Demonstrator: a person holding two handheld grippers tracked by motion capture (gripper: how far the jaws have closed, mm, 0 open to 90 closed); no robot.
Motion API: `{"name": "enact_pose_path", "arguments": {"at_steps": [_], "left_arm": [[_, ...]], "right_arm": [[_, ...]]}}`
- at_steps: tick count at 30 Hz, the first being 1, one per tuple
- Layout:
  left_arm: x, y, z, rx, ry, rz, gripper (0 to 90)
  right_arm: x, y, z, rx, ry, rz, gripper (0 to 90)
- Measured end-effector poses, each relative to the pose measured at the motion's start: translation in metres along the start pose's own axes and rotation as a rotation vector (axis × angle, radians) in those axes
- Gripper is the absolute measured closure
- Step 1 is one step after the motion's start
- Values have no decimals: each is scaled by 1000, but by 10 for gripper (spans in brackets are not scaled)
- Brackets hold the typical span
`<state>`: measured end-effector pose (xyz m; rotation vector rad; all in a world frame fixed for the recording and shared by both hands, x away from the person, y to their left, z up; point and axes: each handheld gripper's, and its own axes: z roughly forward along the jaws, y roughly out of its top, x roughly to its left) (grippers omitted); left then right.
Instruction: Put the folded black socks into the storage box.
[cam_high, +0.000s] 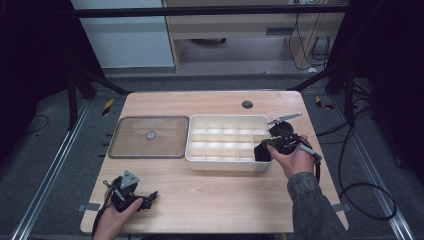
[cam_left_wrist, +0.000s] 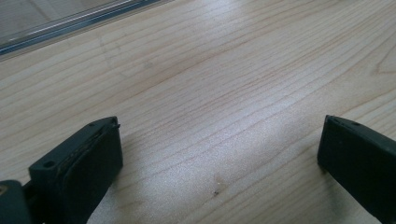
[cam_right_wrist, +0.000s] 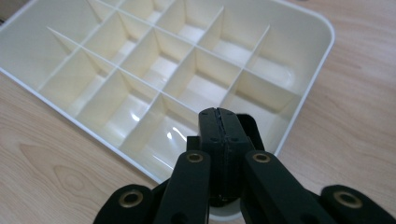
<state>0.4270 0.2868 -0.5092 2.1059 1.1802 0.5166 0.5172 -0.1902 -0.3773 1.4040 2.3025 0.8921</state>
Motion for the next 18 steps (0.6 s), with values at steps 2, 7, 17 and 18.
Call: {"name": "enact_pose_path", "arguments": {"at_steps": [2, 7, 17, 18], "left_arm": [[0, 0, 0, 0, 0, 0, 0], [0, 0, 0, 1, 1, -2, 0], [-1, 0, 0, -1, 1, -4, 0], [-1, 0, 0, -1, 1, -3, 0]], "right_arm": [[3, 3, -4, -29, 8, 0, 900], [12, 11, -11, -83, 19, -14, 900], [22, 25, -13, -164, 65, 1, 900], [24, 26, -13, -174, 68, 1, 900]]}}
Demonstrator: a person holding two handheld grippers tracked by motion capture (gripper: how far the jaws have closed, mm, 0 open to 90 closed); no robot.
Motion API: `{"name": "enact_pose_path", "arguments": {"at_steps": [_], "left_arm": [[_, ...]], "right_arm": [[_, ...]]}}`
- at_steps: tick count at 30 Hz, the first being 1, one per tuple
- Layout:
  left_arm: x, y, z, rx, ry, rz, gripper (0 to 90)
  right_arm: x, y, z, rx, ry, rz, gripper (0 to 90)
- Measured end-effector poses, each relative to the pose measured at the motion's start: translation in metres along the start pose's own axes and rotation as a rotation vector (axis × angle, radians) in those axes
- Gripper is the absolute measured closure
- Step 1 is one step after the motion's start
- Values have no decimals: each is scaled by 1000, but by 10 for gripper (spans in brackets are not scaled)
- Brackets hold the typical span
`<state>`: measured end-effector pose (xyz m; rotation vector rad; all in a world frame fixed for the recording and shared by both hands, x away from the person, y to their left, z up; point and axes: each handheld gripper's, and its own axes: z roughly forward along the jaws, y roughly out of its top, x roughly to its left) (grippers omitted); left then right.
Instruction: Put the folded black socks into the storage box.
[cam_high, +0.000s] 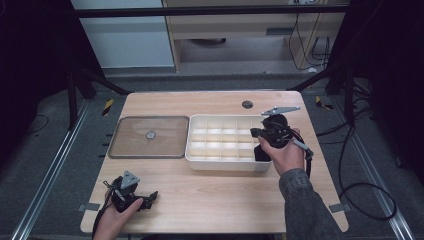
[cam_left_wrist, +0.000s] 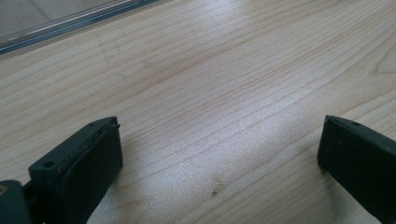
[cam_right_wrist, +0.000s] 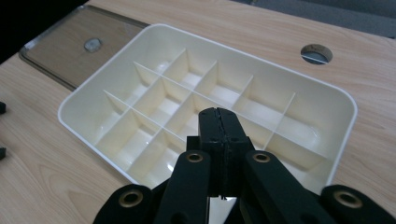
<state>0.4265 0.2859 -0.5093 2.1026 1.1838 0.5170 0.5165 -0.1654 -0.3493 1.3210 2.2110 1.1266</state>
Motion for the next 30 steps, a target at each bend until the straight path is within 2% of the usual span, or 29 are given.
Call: {"name": "enact_pose_path", "arguments": {"at_steps": [6, 10, 15, 17, 20, 28, 29, 30], "left_arm": [[0, 0, 0, -1, -2, 1, 0], [0, 0, 0, -1, -2, 1, 0], [0, 0, 0, -1, -4, 3, 0], [0, 0, 0, -1, -4, 3, 0], [0, 0, 0, -1, -3, 3, 0], [0, 1, 1, 1, -2, 6, 0], [0, 1, 1, 2, -3, 8, 0], [0, 1, 1, 2, -3, 8, 0]], "right_arm": [[11, 5, 4, -35, 20, -3, 900], [30, 10, 6, -49, 45, -28, 900], [44, 10, 10, -57, 68, -45, 900], [47, 10, 11, -52, 65, -62, 900], [50, 10, 12, -51, 70, -59, 900], [52, 3, 3, -72, 87, -59, 900], [52, 1, 3, -73, 90, -56, 882], [53, -1, 2, -75, 89, -60, 805]]}}
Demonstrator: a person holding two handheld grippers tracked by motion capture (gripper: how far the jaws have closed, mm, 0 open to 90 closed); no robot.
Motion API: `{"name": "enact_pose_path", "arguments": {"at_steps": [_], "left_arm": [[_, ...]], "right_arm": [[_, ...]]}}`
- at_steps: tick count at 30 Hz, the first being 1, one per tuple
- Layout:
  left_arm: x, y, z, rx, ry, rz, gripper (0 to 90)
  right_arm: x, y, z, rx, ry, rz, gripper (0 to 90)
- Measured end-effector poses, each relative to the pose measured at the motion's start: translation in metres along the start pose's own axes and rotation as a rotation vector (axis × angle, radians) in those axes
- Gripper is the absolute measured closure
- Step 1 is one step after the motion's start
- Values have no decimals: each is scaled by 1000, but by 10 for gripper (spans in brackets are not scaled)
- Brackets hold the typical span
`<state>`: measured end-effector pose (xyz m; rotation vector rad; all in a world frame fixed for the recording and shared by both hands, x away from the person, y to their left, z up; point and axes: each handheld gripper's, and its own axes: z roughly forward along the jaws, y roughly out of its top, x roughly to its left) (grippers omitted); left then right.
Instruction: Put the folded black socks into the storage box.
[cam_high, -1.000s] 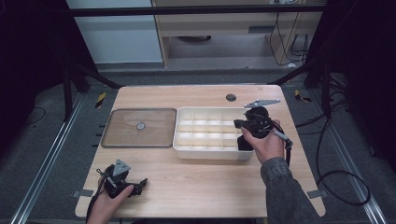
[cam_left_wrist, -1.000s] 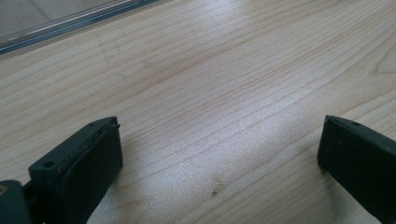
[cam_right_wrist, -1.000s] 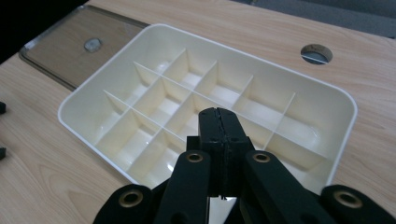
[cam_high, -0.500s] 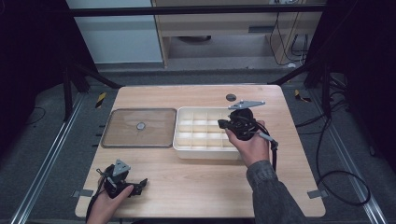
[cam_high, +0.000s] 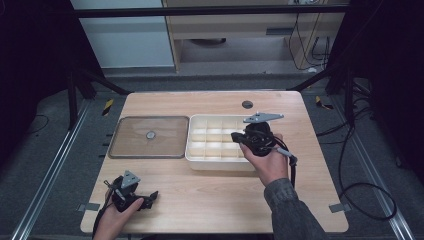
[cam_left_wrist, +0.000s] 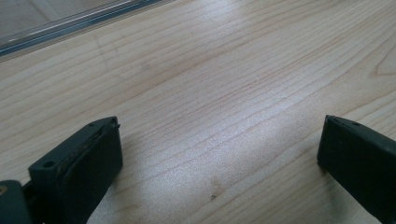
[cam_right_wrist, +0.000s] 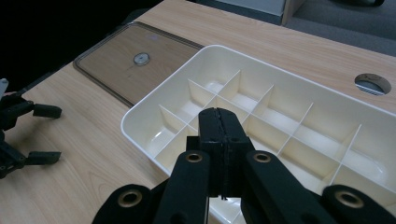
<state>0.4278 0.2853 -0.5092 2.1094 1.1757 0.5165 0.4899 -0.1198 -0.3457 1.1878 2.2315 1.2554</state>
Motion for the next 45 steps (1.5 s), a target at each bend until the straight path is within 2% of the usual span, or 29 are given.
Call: {"name": "enact_pose_path", "arguments": {"at_steps": [3, 4, 5, 6, 10, 13, 14, 16, 20, 22, 24, 26, 27, 29, 31, 34, 40, 45], "left_arm": [[0, 0, 0, -1, 0, -1, 0], [0, 0, 0, -1, 0, 0, 0], [0, 0, 0, -1, 0, 1, 0], [0, 0, 0, -1, -1, 1, 0], [-1, -1, -1, -2, -4, -1, 0], [-1, -1, -1, -1, -4, -1, 0], [-1, -1, -1, -1, -4, -1, 0], [-1, -1, -1, -1, -4, 1, 0], [-1, -1, -1, -1, -4, -2, 0], [-1, -1, -1, 2, -4, 0, 0], [-1, -1, -1, -1, -5, 0, 0], [-1, -1, -1, 0, -6, 1, 0], [-1, -1, -1, -1, -6, 0, 0], [-1, -1, -1, -1, -6, 0, 0], [-1, -1, -1, -1, -6, 0, 0], [-1, -1, -1, -1, -6, 0, 0], [-2, -1, -1, 0, -5, 0, 0], [-2, -1, -1, -1, -5, 0, 0]], "right_arm": [[4, -6, -1, 3, -20, -9, 578], [4, -6, -1, 3, -20, -9, 578], [6, -8, -2, 1, -19, -10, 510], [10, -11, -4, 6, -17, -7, 385], [19, -20, -9, -2, -36, -7, 202], [24, -31, -10, -6, -48, -29, 112], [24, -31, -10, -6, -48, -29, 112], [25, -44, -9, 4, -38, -42, 76], [24, -59, -10, 3, -48, -49, 87], [25, -67, -10, 16, -63, -50, 143], [25, -76, -11, 48, -44, -50, 227], [25, -82, -11, 53, -29, -51, 224], [23, -93, -11, 72, -20, -56, 204], [23, -97, -11, 77, -25, -57, 198], [17, -112, -12, 93, -30, -64, 189], [12, -125, -11, 118, -32, -59, 157], [1, -150, -9, 104, -57, -72, 132], [-8, -164, -7, 98, -74, -70, 121]]}}
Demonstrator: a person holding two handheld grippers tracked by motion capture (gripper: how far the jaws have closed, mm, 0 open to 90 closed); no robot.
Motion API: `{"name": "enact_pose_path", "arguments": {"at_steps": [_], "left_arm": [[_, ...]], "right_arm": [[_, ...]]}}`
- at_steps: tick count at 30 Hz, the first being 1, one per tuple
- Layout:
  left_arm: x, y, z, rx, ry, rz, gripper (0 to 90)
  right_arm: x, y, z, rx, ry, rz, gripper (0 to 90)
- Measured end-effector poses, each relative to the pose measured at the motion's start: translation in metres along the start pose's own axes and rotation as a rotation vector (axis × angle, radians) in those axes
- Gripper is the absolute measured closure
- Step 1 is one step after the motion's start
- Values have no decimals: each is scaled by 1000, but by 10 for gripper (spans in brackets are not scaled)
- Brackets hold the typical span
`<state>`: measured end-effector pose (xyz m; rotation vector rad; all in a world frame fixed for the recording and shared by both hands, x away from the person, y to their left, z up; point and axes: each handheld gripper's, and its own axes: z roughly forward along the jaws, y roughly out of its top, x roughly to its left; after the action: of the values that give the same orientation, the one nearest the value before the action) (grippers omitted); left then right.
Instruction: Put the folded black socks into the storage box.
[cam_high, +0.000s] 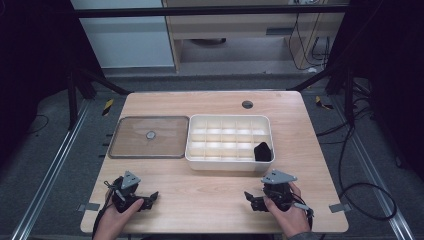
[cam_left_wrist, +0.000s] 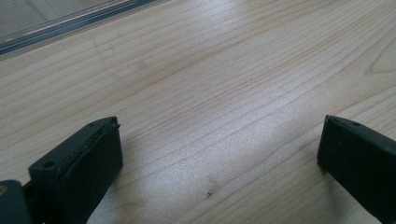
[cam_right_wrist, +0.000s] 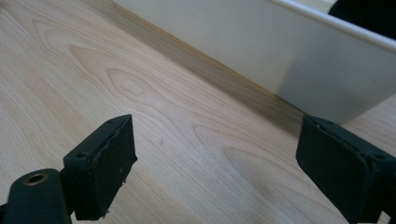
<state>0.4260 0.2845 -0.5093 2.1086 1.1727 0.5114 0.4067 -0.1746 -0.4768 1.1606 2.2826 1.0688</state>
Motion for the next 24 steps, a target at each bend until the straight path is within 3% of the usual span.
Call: {"name": "enact_pose_path", "arguments": {"at_steps": [9, 24], "left_arm": [[0, 0, 0, 0, 0, 0, 0], [0, 0, 0, 0, 0, 0, 0]], "right_arm": [[-9, -17, 3, -4, -16, 12, 116], [-23, -28, 8, -12, -43, 62, 90]]}}
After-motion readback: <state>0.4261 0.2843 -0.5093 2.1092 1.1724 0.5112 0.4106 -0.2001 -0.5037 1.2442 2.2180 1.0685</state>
